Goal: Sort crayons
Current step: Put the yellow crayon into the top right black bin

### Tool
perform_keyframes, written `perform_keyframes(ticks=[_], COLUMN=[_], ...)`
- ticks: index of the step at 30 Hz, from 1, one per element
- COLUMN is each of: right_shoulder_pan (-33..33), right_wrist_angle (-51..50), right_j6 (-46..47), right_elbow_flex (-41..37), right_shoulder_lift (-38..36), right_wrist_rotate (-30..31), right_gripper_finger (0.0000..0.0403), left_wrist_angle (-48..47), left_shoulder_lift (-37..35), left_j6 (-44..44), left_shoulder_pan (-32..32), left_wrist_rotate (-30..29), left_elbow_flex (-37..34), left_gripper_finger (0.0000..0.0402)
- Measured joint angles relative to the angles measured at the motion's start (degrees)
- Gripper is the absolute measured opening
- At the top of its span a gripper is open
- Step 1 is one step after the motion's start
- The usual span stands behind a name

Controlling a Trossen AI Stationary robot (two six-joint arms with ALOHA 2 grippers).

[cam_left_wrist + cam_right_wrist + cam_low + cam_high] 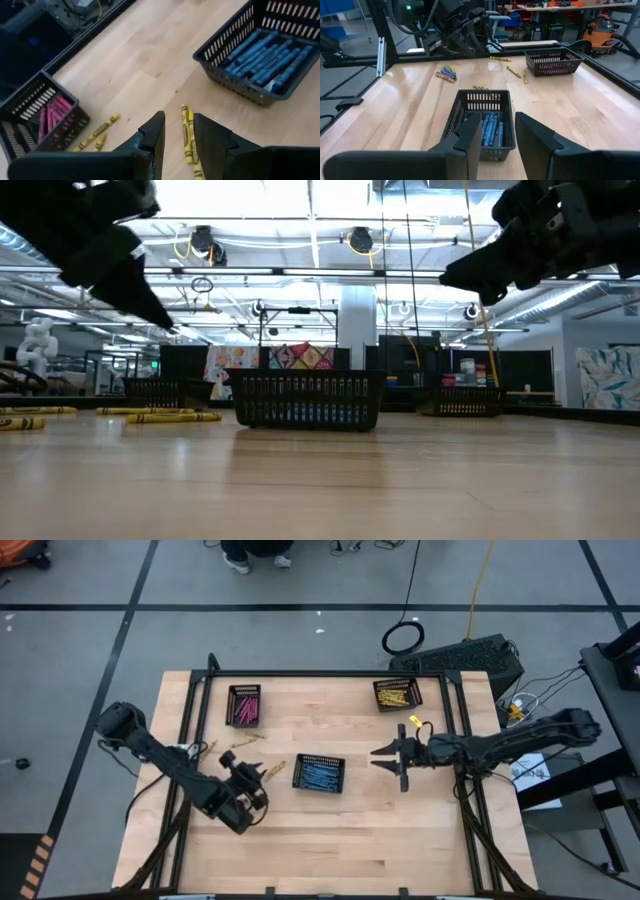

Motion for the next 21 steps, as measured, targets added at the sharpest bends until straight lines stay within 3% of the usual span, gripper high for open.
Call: perform_keyframes(ticks=[7, 13, 16, 21], right_shoulder_pan=[0.0, 0.0, 0.0, 0.0], right_wrist_angle=[5.6, 9.8, 11.5, 13.4], right_j6=[1.6, 1.5, 1.4, 1.4], right_elbow_flex=[0.0, 0.0, 0.0, 0.0], right_shoulder_lift=[4.9, 8.0, 9.1, 10.4], right_wrist_rotate=[-0.1, -0.2, -0.2, -0.2], right_gripper_finger=[0.0104, 0.0104, 0.0104, 0.0104], left_wrist_angle=[1.7, 13.3, 25.3, 52.1], left_shoulder_lift=[0.0, 0.0, 0.0, 0.0], left_j6=[-9.9, -10.6, -4.9, 15.2], left_shoulder_pan=[-2.8, -4.3, -4.2, -2.6], left_wrist_rotate=[-0.9, -2.8, -3.2, -1.6], left_elbow_flex=[-5.1, -9.6, -12.0, -15.8], left_gripper_finger=[0.0100, 0.0100, 0.0100, 0.0100])
